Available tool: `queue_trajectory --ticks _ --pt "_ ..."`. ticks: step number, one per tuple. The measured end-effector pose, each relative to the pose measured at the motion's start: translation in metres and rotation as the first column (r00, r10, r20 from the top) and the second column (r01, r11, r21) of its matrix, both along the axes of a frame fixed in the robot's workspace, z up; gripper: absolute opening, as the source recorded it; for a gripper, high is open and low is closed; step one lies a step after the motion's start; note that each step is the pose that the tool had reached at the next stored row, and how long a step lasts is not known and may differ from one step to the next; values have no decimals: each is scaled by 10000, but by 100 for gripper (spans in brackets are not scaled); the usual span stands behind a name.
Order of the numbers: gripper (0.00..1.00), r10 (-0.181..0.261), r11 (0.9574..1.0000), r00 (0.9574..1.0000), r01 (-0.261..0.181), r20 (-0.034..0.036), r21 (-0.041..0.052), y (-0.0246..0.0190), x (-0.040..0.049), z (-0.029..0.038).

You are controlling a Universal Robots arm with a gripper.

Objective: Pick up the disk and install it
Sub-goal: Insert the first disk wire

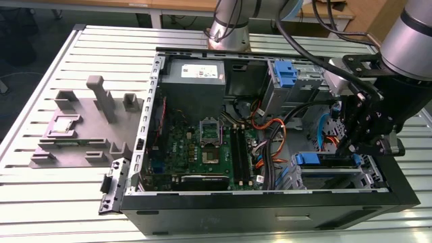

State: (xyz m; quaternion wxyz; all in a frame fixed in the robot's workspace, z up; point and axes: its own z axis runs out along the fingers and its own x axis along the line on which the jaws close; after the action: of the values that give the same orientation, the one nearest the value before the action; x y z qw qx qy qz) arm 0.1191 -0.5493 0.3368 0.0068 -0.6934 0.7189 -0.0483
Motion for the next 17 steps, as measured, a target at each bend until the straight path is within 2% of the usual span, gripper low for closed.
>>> queue_trajectory --ticks 6,17 --pt "17 1 10000 10000 -1 -58 73 -2 3 -31" --pt "17 1 10000 10000 -1 -67 95 -16 11 -33"
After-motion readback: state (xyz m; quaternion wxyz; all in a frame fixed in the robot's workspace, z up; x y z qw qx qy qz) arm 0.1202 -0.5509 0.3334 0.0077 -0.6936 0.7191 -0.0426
